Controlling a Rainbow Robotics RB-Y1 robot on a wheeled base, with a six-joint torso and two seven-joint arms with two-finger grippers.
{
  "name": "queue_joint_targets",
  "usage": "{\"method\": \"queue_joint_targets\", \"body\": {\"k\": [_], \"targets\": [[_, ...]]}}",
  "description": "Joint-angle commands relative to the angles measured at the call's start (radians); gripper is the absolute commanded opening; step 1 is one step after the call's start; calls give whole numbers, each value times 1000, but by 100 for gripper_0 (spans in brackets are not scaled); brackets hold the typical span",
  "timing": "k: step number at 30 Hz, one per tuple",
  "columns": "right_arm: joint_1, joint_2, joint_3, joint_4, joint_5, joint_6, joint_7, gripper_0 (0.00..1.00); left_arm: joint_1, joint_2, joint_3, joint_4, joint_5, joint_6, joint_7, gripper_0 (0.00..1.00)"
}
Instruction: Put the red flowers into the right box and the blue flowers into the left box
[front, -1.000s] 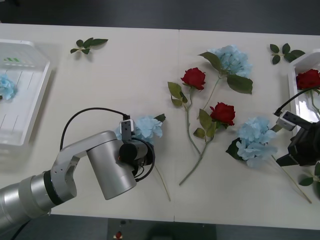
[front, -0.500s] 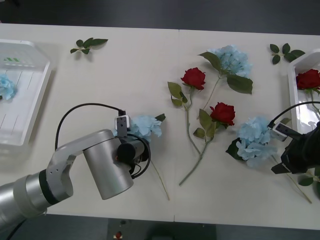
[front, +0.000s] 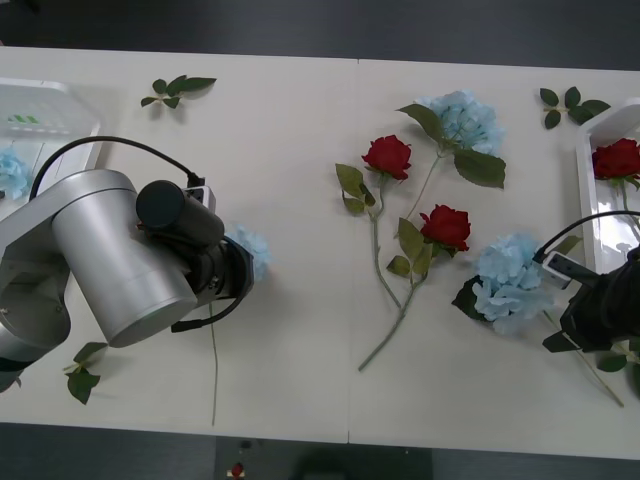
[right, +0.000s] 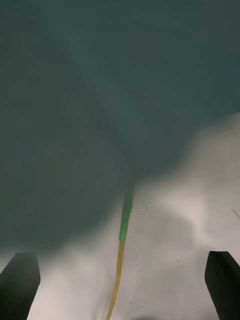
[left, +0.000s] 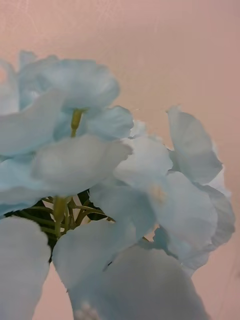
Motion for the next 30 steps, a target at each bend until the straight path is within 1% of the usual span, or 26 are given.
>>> {"method": "queue_joint_targets", "body": {"k": [1, 4, 5, 6, 7, 8, 9, 10, 11, 12, 18, 24, 30], "targets": [[-5, 21, -9, 1, 5, -3, 35, 96, -33, 26, 32, -28, 21, 16, -79, 0], [-3, 29, -9, 1, 11, -3, 38, 96, -33, 43, 71, -34, 41, 38, -88, 0], [-3, 29, -8, 1, 11, -3, 38, 94, -33, 48, 78, -38, 43, 45, -91, 0], [-3, 32, -9, 1, 13, -3, 39, 84, -34, 57, 97, -43, 53, 61, -103, 0], [-3, 35, -8, 1, 14, -3, 39, 67, -34, 68, 117, -44, 69, 71, -129, 0], [-3, 37, -9, 1, 16, -3, 41, 55, -33, 72, 124, -44, 78, 77, -142, 0], [-3, 40, -9, 1, 19, -5, 41, 27, -33, 82, 147, -44, 96, 88, -162, 0], [-3, 41, -9, 1, 22, -3, 38, 9, -34, 89, 166, -44, 112, 94, -178, 0], [-3, 44, -9, 1, 23, -5, 39, 1, -33, 97, 184, -44, 124, 96, -194, 0], [-3, 46, -9, 1, 23, -5, 38, 0, -33, 102, 193, -44, 132, 99, -197, 0], [-3, 50, -9, 1, 23, -5, 36, 0, -34, 158, 279, -46, 194, 114, -223, 0], [-14, 40, -9, 1, -12, -1, 35, 0, -33, 260, 390, -41, 254, 136, -295, 0], [-31, 7, -32, -28, -104, 23, 22, 0, -33, 368, 505, 25, 326, 150, -404, 0]]}}
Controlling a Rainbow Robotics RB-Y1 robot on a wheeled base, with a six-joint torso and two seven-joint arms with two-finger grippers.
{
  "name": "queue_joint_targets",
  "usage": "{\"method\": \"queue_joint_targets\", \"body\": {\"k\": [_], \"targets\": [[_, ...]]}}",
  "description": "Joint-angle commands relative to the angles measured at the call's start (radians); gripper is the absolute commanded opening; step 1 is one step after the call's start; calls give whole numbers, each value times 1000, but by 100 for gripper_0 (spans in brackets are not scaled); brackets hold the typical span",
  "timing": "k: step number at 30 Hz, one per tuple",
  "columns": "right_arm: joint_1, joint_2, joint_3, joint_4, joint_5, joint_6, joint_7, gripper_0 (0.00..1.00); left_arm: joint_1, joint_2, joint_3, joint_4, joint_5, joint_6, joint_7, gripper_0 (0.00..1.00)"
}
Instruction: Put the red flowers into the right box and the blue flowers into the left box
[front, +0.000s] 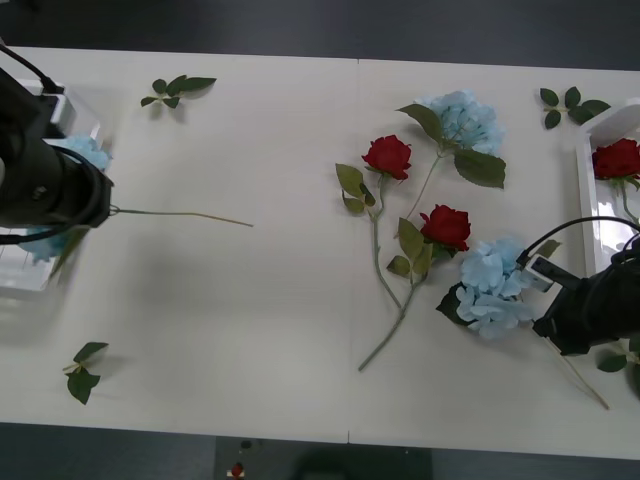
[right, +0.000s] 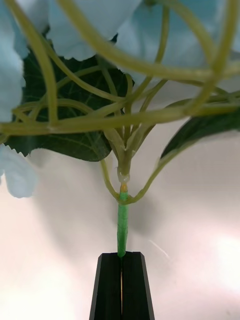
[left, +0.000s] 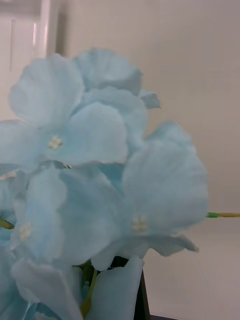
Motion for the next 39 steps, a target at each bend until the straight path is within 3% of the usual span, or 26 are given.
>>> {"method": "queue_joint_targets", "body": {"k": [1, 9, 14, 19, 25, 27, 28, 29, 30, 32, 34, 39], "targets": [[-31, -43, -48, -50, -57, 41, 18, 0, -34, 89, 81, 46, 34, 14, -100, 0], [-82, -19, -217, -90, -185, 207, -6, 0, -36, 168, 204, 240, 37, -6, -312, 0], [-136, 27, -347, -93, -265, 322, -71, 0, -36, 197, 242, 406, 9, -105, -445, 0], [-194, 32, -376, -99, -407, 367, -241, 0, -48, 200, 270, 535, -20, -179, -551, 0], [-263, 58, -330, -99, -601, 301, -477, 0, -83, 200, 270, 641, -80, -208, -643, 1], [-292, 78, -316, -99, -631, 279, -535, 0, -82, 200, 270, 644, -100, -224, -655, 20], [-307, 92, -307, -99, -651, 261, -568, 0, -82, 200, 270, 647, -107, -227, -657, 39], [-317, 99, -304, -99, -659, 253, -583, 0, -82, 200, 270, 648, -109, -228, -657, 50], [-334, 116, -295, -99, -674, 232, -614, 0, -82, 200, 270, 650, -111, -233, -657, 71], [-363, 147, -276, -99, -694, 196, -661, 0, -82, 200, 270, 651, -111, -237, -657, 92], [-381, 182, -266, -101, -711, 161, -700, 0, -82, 200, 272, 650, -107, -239, -657, 100], [-439, 273, -238, -116, -720, 77, -782, 0, -80, 200, 287, 647, -55, -239, -657, 100]]}}
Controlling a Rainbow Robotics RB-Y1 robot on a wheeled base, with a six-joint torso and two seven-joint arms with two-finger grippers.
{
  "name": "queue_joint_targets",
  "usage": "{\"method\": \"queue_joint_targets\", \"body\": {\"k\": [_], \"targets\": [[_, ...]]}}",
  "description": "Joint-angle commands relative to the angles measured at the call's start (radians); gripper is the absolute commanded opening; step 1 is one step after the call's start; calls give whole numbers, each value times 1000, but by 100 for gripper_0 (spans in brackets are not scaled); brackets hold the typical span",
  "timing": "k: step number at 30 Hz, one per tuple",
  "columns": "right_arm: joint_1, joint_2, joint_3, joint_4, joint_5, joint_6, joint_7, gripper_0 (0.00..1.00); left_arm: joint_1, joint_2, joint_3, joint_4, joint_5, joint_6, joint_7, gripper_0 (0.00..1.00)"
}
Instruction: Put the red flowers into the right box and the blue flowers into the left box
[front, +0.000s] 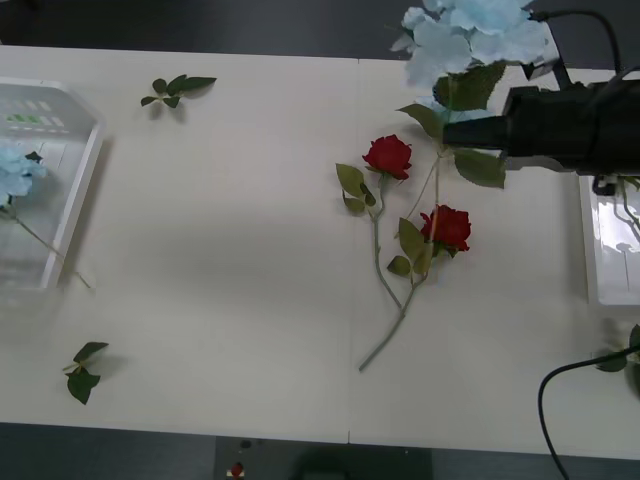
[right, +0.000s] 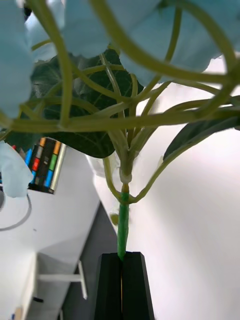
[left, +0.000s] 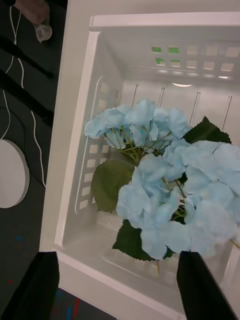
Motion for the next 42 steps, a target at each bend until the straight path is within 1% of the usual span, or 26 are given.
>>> {"method": "queue_joint_targets", "body": {"k": [1, 4, 7, 9, 11, 15, 17, 20, 24, 26, 32, 38, 42], "targets": [[-68, 65, 17, -51, -9, -54, -103, 0, -25, 34, 37, -17, 60, -9, -42, 100], [-101, 100, 37, -53, -18, -90, -109, 0, -8, 33, 69, -59, 123, -1, -29, 100], [-129, 135, 67, -59, -43, -147, -108, 0, 26, 16, 86, -160, 198, -3, 14, 100], [-143, 158, 97, -76, -50, -193, -100, 0, 72, 2, 93, -267, 239, -30, 86, 100], [-149, 172, 113, -91, -50, -224, -100, 0, 110, -4, 97, -346, 258, -55, 143, 100], [-170, 207, 158, -119, -55, -301, -106, 0, 237, -30, 115, -567, 299, -156, 296, 100], [-186, 216, 172, -120, -55, -317, -103, 0, 294, -53, 143, -652, 336, -200, 359, 100], [-199, 229, 178, -120, -55, -322, -100, 0, 340, -84, 175, -749, 416, -242, 425, 100], [-204, 232, 190, -125, -57, -322, -97, 0, 343, -119, 193, -858, 525, -269, 529, 100], [-206, 232, 199, -123, -58, -322, -96, 0, 343, -130, 198, -890, 560, -288, 564, 100], [-206, 232, 199, -123, -58, -322, -96, 0, 328, -156, 189, -998, 658, -394, 661, 100], [-206, 232, 199, -123, -58, -322, -96, 0, 250, -211, 115, -1047, 672, -414, 684, 100], [-206, 232, 199, -123, -58, -322, -96, 0, 170, -254, 14, -1048, 615, -414, 704, 100]]}}
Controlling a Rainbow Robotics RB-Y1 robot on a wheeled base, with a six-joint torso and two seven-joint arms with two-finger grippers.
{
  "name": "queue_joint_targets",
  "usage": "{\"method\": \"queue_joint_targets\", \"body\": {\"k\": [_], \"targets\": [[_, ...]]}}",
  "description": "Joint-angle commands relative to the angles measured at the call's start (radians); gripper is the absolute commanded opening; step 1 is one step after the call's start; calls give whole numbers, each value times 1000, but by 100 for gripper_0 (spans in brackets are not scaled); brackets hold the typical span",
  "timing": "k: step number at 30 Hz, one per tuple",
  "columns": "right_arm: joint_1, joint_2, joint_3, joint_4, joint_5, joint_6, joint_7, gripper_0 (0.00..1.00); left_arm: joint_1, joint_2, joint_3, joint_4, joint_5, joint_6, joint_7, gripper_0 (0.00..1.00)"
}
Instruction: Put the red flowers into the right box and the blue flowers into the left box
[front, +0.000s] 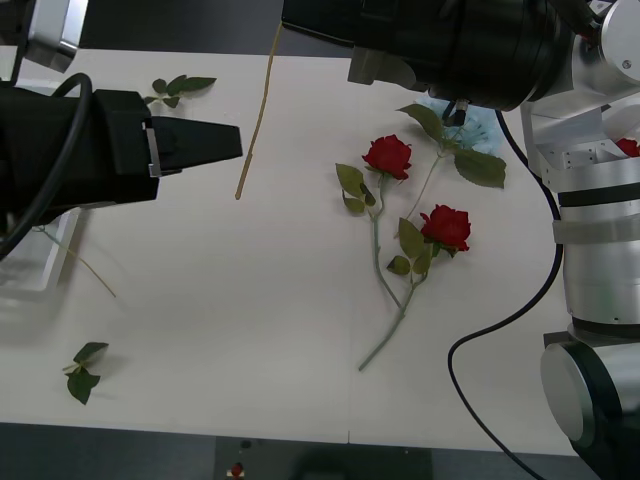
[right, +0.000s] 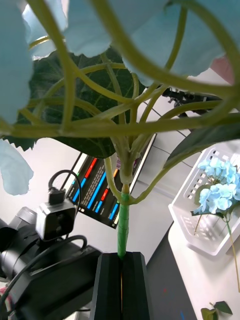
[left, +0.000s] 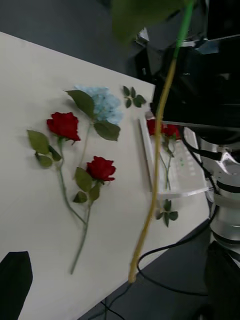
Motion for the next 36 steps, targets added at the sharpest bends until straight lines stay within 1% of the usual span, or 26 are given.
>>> {"method": "queue_joint_targets", "body": {"k": [1, 6, 9, 16, 17, 19, 20, 21, 22, 23, 36], "targets": [[-29, 4, 7, -39, -15, -5, -8, 0, -108, -44, -117, -21, -96, -11, 40, 100], [-29, 4, 7, -39, -15, -5, -8, 0, -181, -104, -280, -5, -269, -11, 64, 100], [-29, 4, 7, -39, -15, -5, -8, 0, -216, -125, -329, 30, -315, -11, 75, 100], [-29, 4, 7, -39, -15, -5, -8, 0, -230, -133, -343, 58, -351, -11, 70, 100], [-29, 4, 7, -39, -15, -5, -8, 0, -229, -133, -344, 58, -357, -11, 70, 89], [-29, 4, 7, -39, -15, -5, -8, 0, -229, -133, -343, 56, -375, -11, 64, 59], [-29, 4, 7, -39, -15, -5, -8, 0, -230, -133, -344, 58, -380, -11, 61, 47], [-29, 4, 7, -39, -15, -5, -8, 0, -230, -133, -344, 58, -383, -11, 60, 31], [-29, 4, 7, -39, -15, -5, -8, 0, -229, -133, -344, 58, -386, -11, 60, 7], [-29, 4, 7, -39, -15, -5, -8, 0, -229, -133, -344, 58, -387, -11, 60, 0], [-29, 4, 7, -39, -15, -5, -8, 0, -229, -130, -343, 56, -409, -11, 52, 0]]}}
